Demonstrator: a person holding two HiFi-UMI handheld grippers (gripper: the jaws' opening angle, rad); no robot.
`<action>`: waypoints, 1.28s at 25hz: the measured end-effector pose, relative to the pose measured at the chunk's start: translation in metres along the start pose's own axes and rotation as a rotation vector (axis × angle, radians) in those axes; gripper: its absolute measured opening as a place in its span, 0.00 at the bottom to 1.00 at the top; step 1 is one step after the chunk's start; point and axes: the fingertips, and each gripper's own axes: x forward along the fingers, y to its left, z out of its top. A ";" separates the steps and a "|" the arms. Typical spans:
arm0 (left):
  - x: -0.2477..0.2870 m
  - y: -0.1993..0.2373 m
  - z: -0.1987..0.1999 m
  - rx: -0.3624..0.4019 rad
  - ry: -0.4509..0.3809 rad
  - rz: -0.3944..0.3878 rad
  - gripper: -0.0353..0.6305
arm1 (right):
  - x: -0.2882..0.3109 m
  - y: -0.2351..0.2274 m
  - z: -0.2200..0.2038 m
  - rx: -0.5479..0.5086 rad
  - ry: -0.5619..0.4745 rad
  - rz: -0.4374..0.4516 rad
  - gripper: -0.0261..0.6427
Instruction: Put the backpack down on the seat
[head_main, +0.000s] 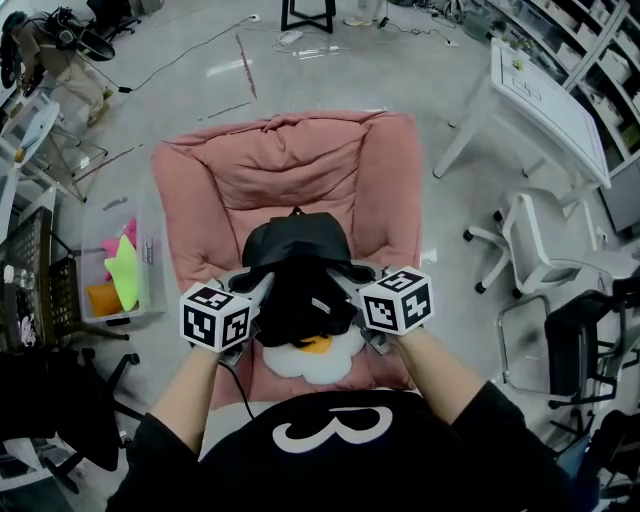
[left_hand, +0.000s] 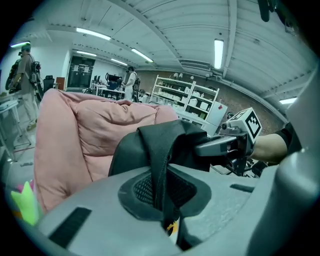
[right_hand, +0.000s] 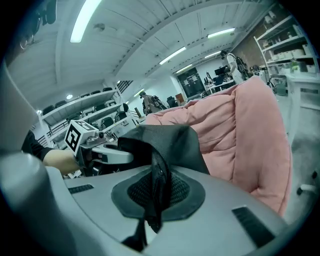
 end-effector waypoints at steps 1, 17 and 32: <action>0.006 0.005 -0.003 -0.008 0.013 0.002 0.07 | 0.005 -0.005 -0.003 -0.005 0.014 -0.001 0.07; 0.048 0.062 -0.029 -0.147 0.050 0.073 0.22 | 0.054 -0.047 -0.009 0.055 -0.006 -0.046 0.13; 0.005 0.025 -0.054 -0.228 -0.027 0.051 0.50 | 0.006 -0.024 -0.027 0.049 0.002 -0.029 0.44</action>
